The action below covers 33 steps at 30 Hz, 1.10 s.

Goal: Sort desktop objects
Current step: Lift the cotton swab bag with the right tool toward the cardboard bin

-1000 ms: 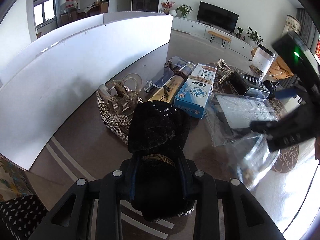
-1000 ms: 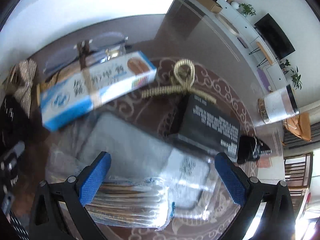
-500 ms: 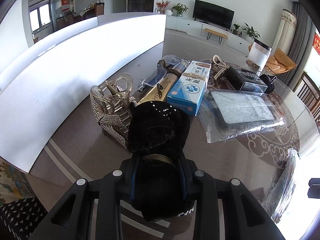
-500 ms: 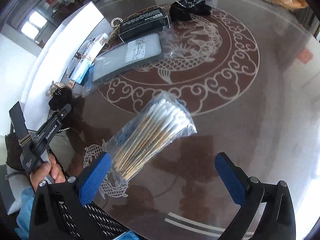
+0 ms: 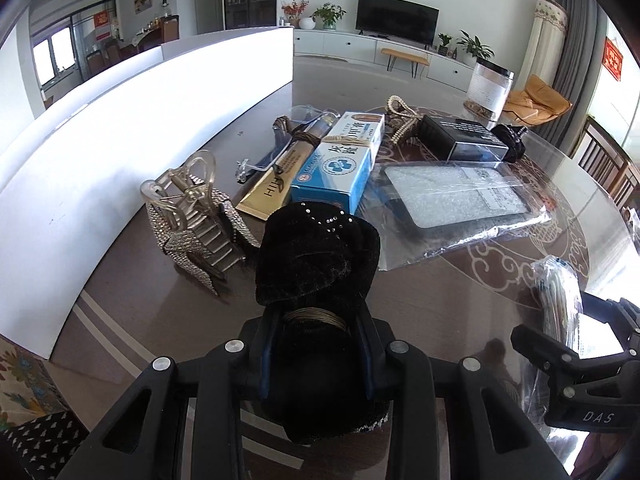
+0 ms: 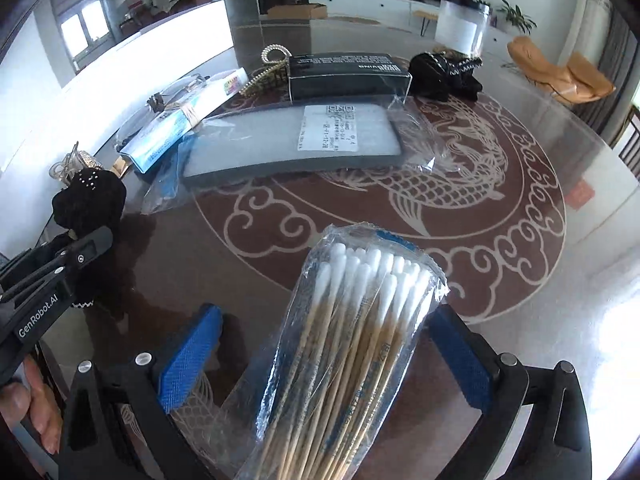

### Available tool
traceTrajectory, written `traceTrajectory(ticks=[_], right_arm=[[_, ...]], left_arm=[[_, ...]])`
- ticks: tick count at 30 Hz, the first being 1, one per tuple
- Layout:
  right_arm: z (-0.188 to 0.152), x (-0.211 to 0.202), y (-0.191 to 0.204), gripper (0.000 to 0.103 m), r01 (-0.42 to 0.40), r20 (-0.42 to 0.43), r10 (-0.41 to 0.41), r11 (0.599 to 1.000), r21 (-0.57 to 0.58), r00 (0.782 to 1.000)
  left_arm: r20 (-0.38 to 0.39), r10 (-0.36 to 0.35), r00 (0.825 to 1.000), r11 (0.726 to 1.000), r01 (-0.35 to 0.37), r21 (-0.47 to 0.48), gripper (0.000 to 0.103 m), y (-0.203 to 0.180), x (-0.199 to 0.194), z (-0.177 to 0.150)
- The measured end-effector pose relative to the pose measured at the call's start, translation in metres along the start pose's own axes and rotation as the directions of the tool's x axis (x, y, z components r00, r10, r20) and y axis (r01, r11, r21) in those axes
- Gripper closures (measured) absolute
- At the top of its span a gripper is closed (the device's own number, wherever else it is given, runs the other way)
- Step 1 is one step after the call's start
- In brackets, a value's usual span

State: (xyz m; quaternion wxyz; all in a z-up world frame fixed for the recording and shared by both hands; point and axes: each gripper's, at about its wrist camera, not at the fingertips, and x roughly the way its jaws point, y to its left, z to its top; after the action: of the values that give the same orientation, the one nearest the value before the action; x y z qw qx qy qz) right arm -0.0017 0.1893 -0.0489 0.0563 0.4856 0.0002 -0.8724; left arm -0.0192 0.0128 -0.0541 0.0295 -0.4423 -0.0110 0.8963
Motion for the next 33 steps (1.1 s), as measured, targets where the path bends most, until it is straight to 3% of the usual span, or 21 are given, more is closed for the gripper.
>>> traceTrajectory(ticks=[2, 3, 4, 7, 14, 19, 25, 30, 33], right_arm=[[-0.001, -0.007, -0.01, 0.02, 0.024, 0.038, -0.024, 1.0, 0.015, 0.999], [0.0, -0.01, -0.015, 0.047, 0.015, 0.046, -0.015, 1.0, 0.012, 0.999], [0.001, -0.01, -0.018, 0.065, -0.009, 0.044, 0.009, 1.0, 0.016, 0.999], [0.001, -0.017, -0.024, 0.067, -0.019, 0.042, 0.019, 1.0, 0.006, 0.999], [0.011, -0.072, -0.012, 0.067, -0.068, 0.122, 0.073, 0.997, -0.047, 0.99], [0.033, -0.094, 0.021, 0.067, -0.118, 0.163, 0.14, 0.984, -0.137, 0.977], [0.107, -0.099, 0.1, 0.067, -0.247, 0.187, 0.299, 0.934, -0.259, 0.936], [0.183, -0.083, 0.2, 0.067, -0.398, 0.157, 0.459, 0.863, -0.31, 0.874], [0.221, -0.062, 0.26, 0.067, -0.475, 0.141, 0.53, 0.828, -0.297, 0.836]], left_arm=[[-0.001, -0.017, 1.0, 0.999, 0.017, 0.028, 0.071, -0.006, 0.0, -0.001], [-0.002, -0.028, 1.0, 0.999, 0.028, 0.039, 0.071, -0.009, -0.001, -0.001], [-0.002, -0.04, 0.999, 0.998, 0.04, 0.046, 0.071, -0.011, -0.002, -0.002], [0.001, -0.082, 0.997, 0.996, 0.082, 0.041, 0.072, -0.011, -0.005, -0.003], [0.138, -0.211, 0.968, 0.977, 0.215, -0.014, 0.072, 0.01, -0.059, -0.005], [0.23, -0.199, 0.953, 0.979, 0.206, -0.007, 0.072, 0.04, -0.115, 0.003], [0.287, -0.087, 0.954, 0.985, 0.126, -0.119, 0.072, 0.127, -0.153, 0.06], [0.209, 0.078, 0.975, 0.979, -0.036, -0.2, 0.072, 0.211, -0.132, 0.108], [0.139, 0.157, 0.978, 0.965, -0.122, -0.233, 0.072, 0.255, -0.107, 0.122]])
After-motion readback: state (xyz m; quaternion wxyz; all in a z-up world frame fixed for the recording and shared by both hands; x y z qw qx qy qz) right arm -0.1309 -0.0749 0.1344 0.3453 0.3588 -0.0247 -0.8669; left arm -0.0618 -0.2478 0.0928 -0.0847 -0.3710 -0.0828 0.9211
